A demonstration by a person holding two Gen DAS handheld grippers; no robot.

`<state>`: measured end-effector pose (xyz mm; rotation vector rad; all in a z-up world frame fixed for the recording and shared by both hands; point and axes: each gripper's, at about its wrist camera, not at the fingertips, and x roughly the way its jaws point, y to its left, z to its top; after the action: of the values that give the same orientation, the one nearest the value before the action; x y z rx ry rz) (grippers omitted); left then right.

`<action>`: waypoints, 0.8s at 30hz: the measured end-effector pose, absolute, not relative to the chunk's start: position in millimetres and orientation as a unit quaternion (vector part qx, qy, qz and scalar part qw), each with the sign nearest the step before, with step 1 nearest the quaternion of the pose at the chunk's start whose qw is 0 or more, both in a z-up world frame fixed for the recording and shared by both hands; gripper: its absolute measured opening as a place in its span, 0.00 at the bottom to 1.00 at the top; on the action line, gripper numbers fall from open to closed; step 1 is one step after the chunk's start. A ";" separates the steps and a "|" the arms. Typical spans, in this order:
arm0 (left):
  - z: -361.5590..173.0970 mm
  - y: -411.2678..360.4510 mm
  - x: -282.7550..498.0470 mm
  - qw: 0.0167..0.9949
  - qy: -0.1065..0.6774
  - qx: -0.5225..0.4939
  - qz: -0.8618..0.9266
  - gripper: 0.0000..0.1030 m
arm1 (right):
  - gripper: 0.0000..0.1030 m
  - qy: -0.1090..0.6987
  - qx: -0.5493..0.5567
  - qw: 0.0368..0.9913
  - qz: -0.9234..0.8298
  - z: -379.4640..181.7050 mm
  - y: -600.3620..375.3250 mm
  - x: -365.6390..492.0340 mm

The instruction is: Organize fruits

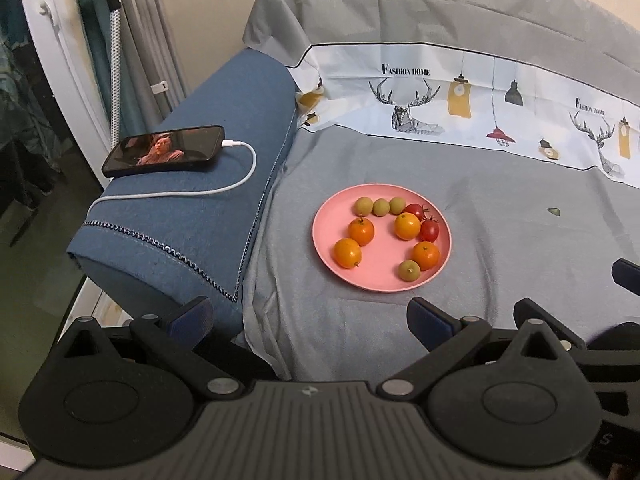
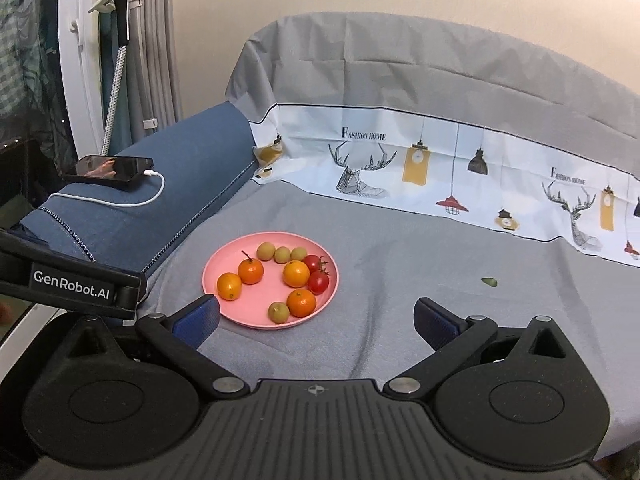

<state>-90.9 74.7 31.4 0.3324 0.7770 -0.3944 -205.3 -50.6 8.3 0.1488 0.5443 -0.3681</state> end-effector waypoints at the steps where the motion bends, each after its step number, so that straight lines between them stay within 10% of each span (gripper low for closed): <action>1: 31.8 75.6 -91.8 0.894 0.374 0.158 -0.190 1.00 | 0.99 0.266 0.075 0.944 -0.181 8.4 -50.0 -206.9; 24: 33.7 75.9 -101.3 0.900 0.360 0.166 -0.182 1.00 | 0.99 0.264 0.086 0.944 -0.176 7.4 -50.1 -215.5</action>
<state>-101.3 75.9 33.7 0.3432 0.7440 -0.3764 -215.5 -50.1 7.4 0.1757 0.5387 -0.3589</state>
